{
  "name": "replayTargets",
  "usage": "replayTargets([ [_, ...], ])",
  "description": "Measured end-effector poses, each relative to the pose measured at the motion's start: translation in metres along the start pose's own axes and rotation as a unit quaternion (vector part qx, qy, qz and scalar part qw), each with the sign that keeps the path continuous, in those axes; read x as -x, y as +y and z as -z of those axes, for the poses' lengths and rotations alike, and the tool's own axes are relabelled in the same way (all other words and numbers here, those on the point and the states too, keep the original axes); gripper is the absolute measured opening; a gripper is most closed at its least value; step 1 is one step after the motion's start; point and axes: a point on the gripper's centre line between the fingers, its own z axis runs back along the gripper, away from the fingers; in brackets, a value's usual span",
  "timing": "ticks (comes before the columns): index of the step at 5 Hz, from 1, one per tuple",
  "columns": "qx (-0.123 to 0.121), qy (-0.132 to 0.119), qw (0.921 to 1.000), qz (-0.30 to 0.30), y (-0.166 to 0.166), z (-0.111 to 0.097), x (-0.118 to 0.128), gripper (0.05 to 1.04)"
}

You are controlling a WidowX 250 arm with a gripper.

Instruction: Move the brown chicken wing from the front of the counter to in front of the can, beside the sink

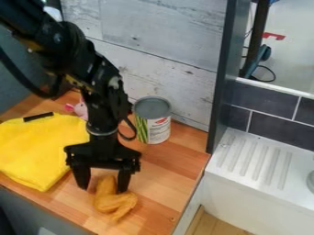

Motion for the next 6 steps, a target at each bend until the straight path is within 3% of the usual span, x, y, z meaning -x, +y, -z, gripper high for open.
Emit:
replayTargets([
  [1, 0.003, 0.0, 0.9999, -0.016, 0.0, 0.004, -0.002, 0.938],
  [2, 0.013, 0.006, 0.9996, -0.024, -0.001, 0.002, 0.0, 0.659],
  [3, 0.056, -0.017, 0.9979, -0.028, -0.008, -0.03, 0.0, 0.583],
  [5, 0.14, -0.033, 0.9882, -0.053, -0.048, -0.067, -0.017, 0.583],
  [6, 0.144, -0.028, 0.9866, -0.071, -0.063, -0.057, -0.036, 0.583],
])
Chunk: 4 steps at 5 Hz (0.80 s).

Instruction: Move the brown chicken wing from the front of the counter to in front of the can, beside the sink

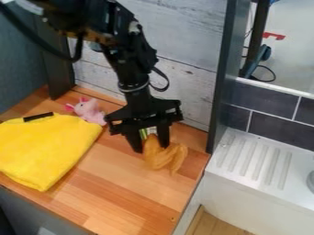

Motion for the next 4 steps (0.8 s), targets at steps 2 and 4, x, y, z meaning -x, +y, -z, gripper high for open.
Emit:
replayTargets([
  [2, -0.032, -0.009, 0.9985, -0.043, -0.011, 0.032, -0.021, 0.583],
  [4, -0.044, -0.013, 0.9914, -0.122, -0.011, 0.048, -0.019, 0.583],
])
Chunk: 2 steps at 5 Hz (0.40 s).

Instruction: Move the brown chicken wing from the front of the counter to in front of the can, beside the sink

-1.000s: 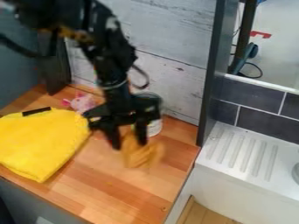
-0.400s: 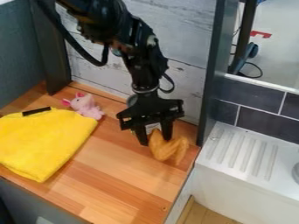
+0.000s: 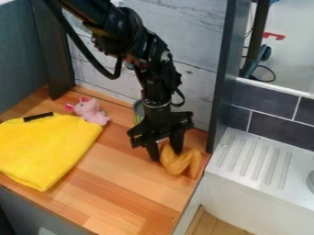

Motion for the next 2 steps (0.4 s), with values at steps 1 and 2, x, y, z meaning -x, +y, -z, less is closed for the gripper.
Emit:
replayTargets([
  [1, 0.005, -0.005, 0.9998, -0.021, -0.0009, 0.0017, -0.0011, 0.583],
  [2, 0.008, -0.007, 0.9996, -0.028, -0.001, 0.0025, -0.0012, 0.658],
])
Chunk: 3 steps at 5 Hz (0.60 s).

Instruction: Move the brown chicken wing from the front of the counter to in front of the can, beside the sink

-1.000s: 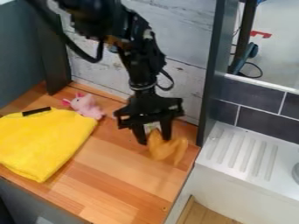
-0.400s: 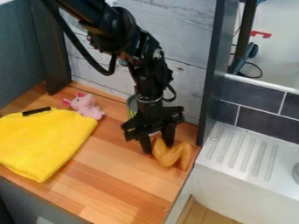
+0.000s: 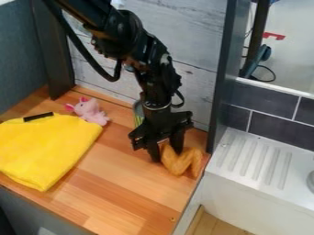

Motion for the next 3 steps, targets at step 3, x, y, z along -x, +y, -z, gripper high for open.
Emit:
replayTargets([
  [3, -0.009, 0.017, 0.9998, 0.007, 0.0007, -0.0039, 0.003, 1.001],
])
